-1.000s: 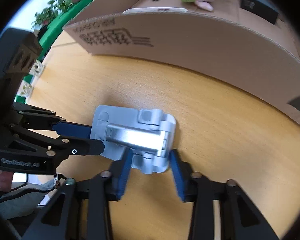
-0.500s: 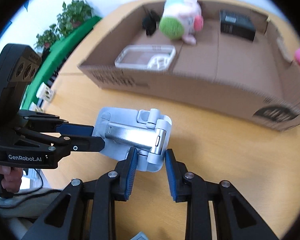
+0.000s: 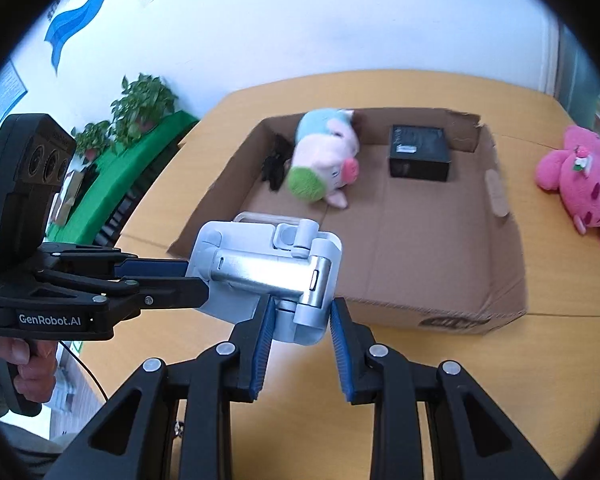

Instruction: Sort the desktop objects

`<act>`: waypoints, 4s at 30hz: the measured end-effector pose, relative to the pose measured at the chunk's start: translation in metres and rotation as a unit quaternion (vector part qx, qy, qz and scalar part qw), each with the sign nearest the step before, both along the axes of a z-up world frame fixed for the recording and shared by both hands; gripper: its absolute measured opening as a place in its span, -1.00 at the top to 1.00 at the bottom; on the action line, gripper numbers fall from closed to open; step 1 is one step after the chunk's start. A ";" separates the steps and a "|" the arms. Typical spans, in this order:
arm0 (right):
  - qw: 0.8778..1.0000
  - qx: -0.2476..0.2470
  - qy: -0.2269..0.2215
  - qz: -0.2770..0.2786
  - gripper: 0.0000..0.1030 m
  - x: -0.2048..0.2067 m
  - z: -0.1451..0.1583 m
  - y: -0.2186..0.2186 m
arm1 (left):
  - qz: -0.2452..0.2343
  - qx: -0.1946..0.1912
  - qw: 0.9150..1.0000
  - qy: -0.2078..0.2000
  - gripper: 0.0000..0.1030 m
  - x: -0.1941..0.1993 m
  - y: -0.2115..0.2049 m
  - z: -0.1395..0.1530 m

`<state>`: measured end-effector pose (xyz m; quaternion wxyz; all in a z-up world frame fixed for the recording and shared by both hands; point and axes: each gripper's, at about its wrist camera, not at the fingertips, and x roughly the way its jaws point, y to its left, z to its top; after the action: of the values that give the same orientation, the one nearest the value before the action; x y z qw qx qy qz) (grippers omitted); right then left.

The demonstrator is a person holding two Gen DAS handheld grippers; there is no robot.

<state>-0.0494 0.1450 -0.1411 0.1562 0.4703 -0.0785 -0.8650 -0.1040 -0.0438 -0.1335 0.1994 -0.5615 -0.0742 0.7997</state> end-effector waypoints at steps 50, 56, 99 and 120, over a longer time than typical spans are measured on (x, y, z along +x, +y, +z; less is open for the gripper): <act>0.992 0.074 -0.057 -0.080 -0.58 -0.068 -0.087 0.022 | 0.112 -0.160 0.979 0.059 -0.89 -0.081 0.007 -0.038; 0.993 0.071 -0.043 -0.087 -0.58 -0.053 -0.035 0.006 | 0.117 -0.182 0.969 0.121 -0.91 -0.054 -0.013 0.011; 0.982 0.125 0.027 -0.137 -0.58 0.078 0.099 -0.038 | 0.103 -0.091 0.969 0.206 -0.99 0.105 -0.030 0.113; 0.984 0.136 0.024 -0.112 -0.58 0.072 0.097 -0.064 | 0.115 -0.109 0.967 0.199 -0.99 0.103 -0.053 0.108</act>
<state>0.0221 0.0813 -0.0440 -0.0049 0.4549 -0.0085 -0.8905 -0.0011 -0.0970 -0.0260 0.0546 -0.3976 -0.0093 0.9159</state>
